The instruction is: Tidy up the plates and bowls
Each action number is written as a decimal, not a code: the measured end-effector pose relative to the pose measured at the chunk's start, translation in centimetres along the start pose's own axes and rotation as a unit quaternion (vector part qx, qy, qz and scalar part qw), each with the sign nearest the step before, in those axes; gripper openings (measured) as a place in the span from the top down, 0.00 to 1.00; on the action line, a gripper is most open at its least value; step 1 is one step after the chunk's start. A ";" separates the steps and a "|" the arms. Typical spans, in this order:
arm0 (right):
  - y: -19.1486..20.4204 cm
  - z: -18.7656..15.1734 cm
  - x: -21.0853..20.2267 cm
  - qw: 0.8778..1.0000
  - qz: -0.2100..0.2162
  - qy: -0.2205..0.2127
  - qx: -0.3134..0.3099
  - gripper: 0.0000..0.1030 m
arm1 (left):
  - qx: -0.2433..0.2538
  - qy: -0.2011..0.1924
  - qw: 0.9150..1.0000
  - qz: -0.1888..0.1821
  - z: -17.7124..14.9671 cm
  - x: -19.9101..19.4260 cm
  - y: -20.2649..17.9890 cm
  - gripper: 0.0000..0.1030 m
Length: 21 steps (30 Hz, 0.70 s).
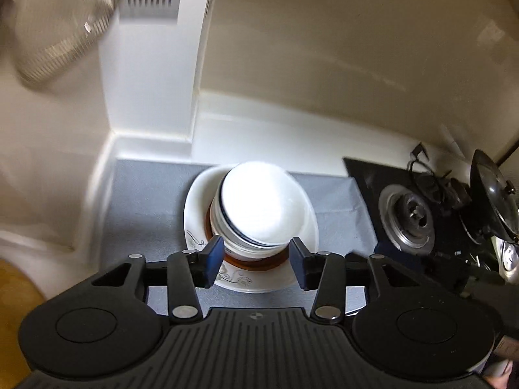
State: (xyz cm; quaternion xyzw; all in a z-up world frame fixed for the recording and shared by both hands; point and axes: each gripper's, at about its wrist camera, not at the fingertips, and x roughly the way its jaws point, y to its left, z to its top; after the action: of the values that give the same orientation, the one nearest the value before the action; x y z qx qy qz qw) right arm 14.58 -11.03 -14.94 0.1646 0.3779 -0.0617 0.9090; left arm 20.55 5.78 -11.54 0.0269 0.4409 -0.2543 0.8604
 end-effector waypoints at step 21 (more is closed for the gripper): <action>-4.6 -3.4 -23.9 1.000 0.014 -0.010 -0.005 0.13 | 0.011 -0.087 0.981 0.171 -9.6 -17.6 -21.1 0.00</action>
State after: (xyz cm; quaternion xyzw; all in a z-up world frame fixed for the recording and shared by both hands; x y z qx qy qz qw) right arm -5.61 -14.47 -1.44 0.1649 0.3667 -0.0487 0.9143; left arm -4.87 -2.70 -0.03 0.0890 0.3502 -0.1095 0.9260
